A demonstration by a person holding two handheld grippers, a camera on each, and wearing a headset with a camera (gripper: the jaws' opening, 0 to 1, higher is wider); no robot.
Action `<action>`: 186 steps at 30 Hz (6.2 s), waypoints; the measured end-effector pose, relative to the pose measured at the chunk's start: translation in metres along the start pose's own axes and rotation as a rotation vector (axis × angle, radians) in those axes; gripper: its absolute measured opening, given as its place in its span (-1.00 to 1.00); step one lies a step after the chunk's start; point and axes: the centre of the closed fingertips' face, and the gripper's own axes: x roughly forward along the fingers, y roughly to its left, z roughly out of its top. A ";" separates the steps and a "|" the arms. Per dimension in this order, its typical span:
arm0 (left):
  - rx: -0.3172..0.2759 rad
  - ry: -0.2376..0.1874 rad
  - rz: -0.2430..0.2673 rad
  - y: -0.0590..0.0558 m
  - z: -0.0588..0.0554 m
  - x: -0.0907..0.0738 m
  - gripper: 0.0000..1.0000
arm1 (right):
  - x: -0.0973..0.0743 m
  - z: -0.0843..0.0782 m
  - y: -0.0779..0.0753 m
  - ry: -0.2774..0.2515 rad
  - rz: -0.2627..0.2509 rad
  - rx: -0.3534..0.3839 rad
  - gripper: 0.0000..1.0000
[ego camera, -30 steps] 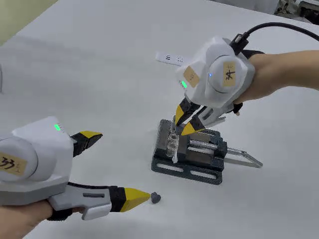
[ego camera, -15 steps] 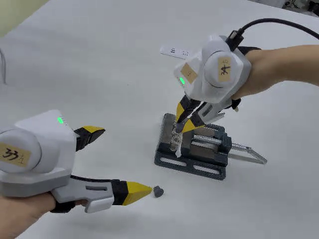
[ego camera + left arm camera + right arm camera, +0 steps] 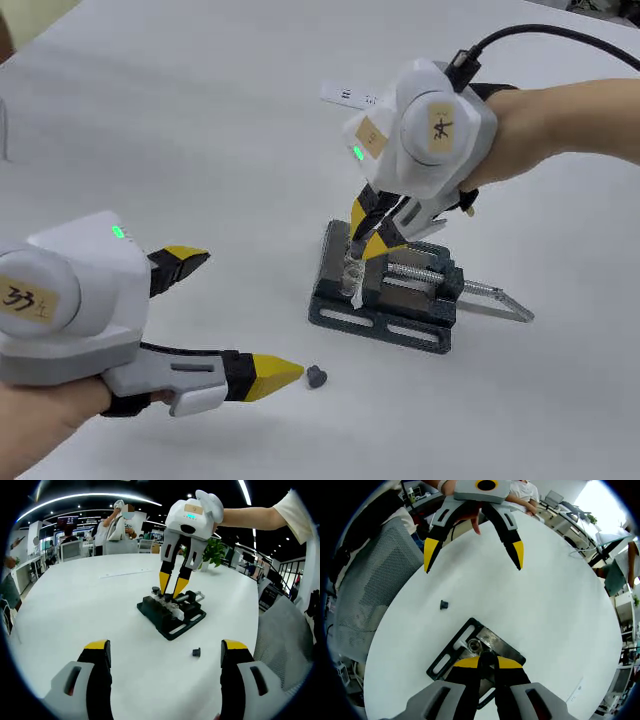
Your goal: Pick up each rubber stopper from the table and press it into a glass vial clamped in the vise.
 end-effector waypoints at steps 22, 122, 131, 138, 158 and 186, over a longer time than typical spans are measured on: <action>-0.001 0.002 -0.010 -0.002 0.002 0.006 0.76 | 0.000 -0.001 -0.003 -0.002 -0.071 0.264 -0.93; -0.026 0.036 -0.049 -0.009 -0.006 0.019 0.66 | -0.003 0.004 0.001 0.043 0.046 0.364 -1.00; -0.034 0.035 -0.062 -0.010 -0.005 0.026 0.66 | -0.001 -0.003 0.000 -0.017 0.088 0.429 -1.00; -0.047 0.032 -0.058 -0.007 -0.006 0.029 0.65 | 0.000 0.001 -0.002 -0.030 0.075 0.440 -1.00; -0.044 0.022 -0.062 -0.012 0.003 0.036 0.64 | 0.004 0.000 -0.001 0.070 0.102 0.437 -1.00; -0.019 -0.010 -0.035 -0.019 0.030 0.021 0.63 | 0.001 -0.002 0.001 0.106 0.121 0.357 -1.00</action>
